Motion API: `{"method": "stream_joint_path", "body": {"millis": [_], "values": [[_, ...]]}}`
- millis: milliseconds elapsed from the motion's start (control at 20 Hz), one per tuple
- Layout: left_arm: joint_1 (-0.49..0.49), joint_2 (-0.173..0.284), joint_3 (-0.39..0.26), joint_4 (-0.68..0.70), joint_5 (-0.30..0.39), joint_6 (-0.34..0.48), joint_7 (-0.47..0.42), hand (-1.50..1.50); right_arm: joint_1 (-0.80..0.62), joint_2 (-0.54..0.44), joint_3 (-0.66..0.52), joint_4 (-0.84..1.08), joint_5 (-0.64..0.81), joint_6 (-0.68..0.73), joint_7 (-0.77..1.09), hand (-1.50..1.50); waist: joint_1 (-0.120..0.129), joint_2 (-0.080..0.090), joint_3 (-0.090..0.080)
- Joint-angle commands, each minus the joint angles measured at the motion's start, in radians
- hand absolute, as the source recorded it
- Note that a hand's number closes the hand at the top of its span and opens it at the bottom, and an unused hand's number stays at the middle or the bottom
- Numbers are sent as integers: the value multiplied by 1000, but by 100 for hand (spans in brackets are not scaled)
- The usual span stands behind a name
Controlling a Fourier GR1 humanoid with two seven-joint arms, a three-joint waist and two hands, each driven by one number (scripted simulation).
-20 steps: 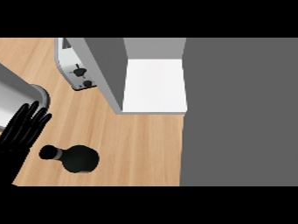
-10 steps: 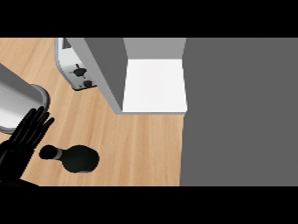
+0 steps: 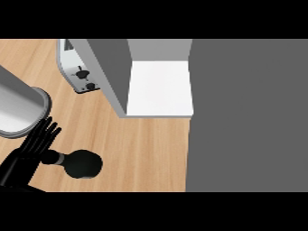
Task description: Pick up the wine, place it into the cabinet and close the cabinet
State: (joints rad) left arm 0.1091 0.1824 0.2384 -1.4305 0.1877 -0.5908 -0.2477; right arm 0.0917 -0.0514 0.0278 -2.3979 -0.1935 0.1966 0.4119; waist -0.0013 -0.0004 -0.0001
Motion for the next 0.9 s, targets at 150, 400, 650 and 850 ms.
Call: {"method": "stream_joint_path", "body": {"millis": [150, 400, 650, 850], "values": [[-92, 0, -15, 256, -111, 1, -153, -150, -10, 3, 2, -23, 1, -4, 17, -150, -2, 1, 0], [-139, -15, -29, 319, -126, 25, -172, -150, 91, 12, 10, -55, 3, 39, -30, -150, -4, 0, 0], [-142, -21, -56, 425, -190, 36, -277, -150, 22, -50, -120, -40, -124, 53, 22, -150, -2, 0, 0], [-250, 6, -53, 625, -235, 53, -381, -150, -29, 10, -16, -16, 29, -10, 21, -150, -3, 1, 0]]}}
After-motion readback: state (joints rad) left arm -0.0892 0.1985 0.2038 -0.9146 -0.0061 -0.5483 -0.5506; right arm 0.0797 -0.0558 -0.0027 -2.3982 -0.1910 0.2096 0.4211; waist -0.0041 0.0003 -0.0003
